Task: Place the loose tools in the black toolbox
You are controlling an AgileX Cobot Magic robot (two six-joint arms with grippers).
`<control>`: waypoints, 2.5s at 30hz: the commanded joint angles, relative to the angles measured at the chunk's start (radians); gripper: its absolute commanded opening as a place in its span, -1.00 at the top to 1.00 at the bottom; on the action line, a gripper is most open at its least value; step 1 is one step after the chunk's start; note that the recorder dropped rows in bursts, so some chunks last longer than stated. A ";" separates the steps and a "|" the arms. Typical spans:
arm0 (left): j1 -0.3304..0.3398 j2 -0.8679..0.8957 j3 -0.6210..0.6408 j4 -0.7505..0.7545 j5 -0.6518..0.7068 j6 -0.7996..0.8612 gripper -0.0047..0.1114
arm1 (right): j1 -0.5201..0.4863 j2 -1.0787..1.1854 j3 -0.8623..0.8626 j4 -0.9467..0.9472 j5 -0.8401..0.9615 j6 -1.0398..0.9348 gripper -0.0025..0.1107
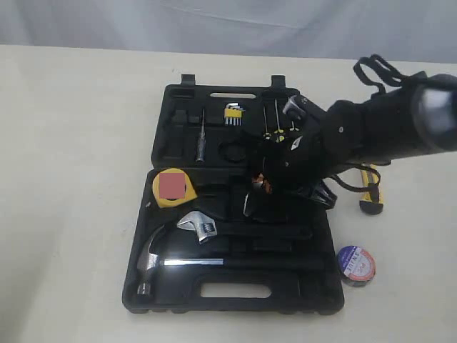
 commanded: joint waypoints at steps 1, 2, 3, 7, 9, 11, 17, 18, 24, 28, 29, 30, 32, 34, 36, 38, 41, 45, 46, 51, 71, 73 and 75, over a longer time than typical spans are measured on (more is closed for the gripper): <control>-0.005 0.004 -0.005 -0.008 0.003 0.000 0.92 | 0.008 0.025 0.072 0.144 -0.100 0.001 0.87; -0.005 0.004 -0.005 -0.008 0.003 0.000 0.92 | 0.013 0.025 0.074 0.165 -0.097 0.001 0.87; -0.005 0.004 -0.005 -0.008 0.003 0.000 0.92 | 0.022 0.025 0.074 0.196 -0.086 0.012 0.87; -0.005 0.004 -0.005 -0.008 0.003 0.000 0.92 | 0.061 0.025 0.074 0.284 -0.075 0.059 0.87; -0.005 0.004 -0.005 -0.008 0.003 0.000 0.92 | 0.083 0.025 0.074 0.312 -0.075 0.103 0.87; -0.005 0.004 -0.005 -0.008 0.003 0.000 0.92 | 0.111 0.024 0.074 0.319 -0.082 0.198 0.87; -0.005 0.004 -0.005 -0.008 0.003 0.000 0.92 | 0.137 0.001 0.074 0.261 -0.130 0.194 0.87; -0.005 0.004 -0.005 -0.008 0.003 0.000 0.92 | 0.133 -0.007 0.074 0.249 -0.130 0.180 0.87; -0.005 0.004 -0.005 -0.008 0.003 0.000 0.92 | 0.133 -0.044 0.074 0.154 -0.125 0.146 0.87; -0.005 0.004 -0.005 -0.008 0.003 0.000 0.92 | 0.133 -0.065 0.074 0.069 -0.085 0.130 0.87; -0.005 0.004 -0.005 -0.008 0.003 0.000 0.92 | 0.133 -0.067 0.074 0.046 -0.085 0.126 0.87; -0.005 0.004 -0.005 -0.008 0.003 0.000 0.92 | 0.133 -0.071 0.074 0.004 -0.083 0.124 0.84; -0.005 0.004 -0.005 -0.008 0.003 0.000 0.92 | 0.133 -0.074 0.074 -0.012 -0.077 0.124 0.69; -0.005 0.004 -0.005 -0.008 0.003 0.000 0.92 | 0.133 -0.074 0.074 -0.022 -0.074 0.124 0.45; -0.005 0.004 -0.005 -0.008 0.003 0.000 0.92 | 0.133 -0.079 0.074 -0.027 -0.069 0.116 0.03; -0.005 0.004 -0.005 -0.008 0.003 0.000 0.92 | 0.133 -0.079 0.074 -0.027 -0.069 0.116 -0.23; -0.005 0.004 -0.005 -0.008 0.003 0.000 0.92 | 0.133 -0.079 0.074 -0.027 -0.067 0.101 -0.51; -0.005 0.004 -0.005 -0.008 0.003 0.000 0.92 | 0.131 -0.094 0.074 -0.032 -0.065 0.046 -0.53; -0.005 0.004 -0.005 -0.008 0.003 0.000 0.92 | 0.131 -0.104 0.074 -0.055 -0.065 0.007 -0.53; -0.005 0.004 -0.005 -0.008 0.003 0.000 0.92 | 0.131 -0.215 0.074 -0.315 -0.045 -0.186 -0.53; -0.005 0.004 -0.005 -0.008 0.003 0.000 0.92 | 0.131 -0.315 0.074 -1.237 0.199 -0.563 -0.51; -0.005 0.004 -0.005 -0.008 0.003 0.000 0.92 | 0.131 -0.297 0.074 -1.249 0.183 -0.637 -0.39; -0.005 0.004 -0.005 -0.008 0.003 0.000 0.92 | 0.131 -0.277 0.074 -1.272 0.162 -0.663 -0.20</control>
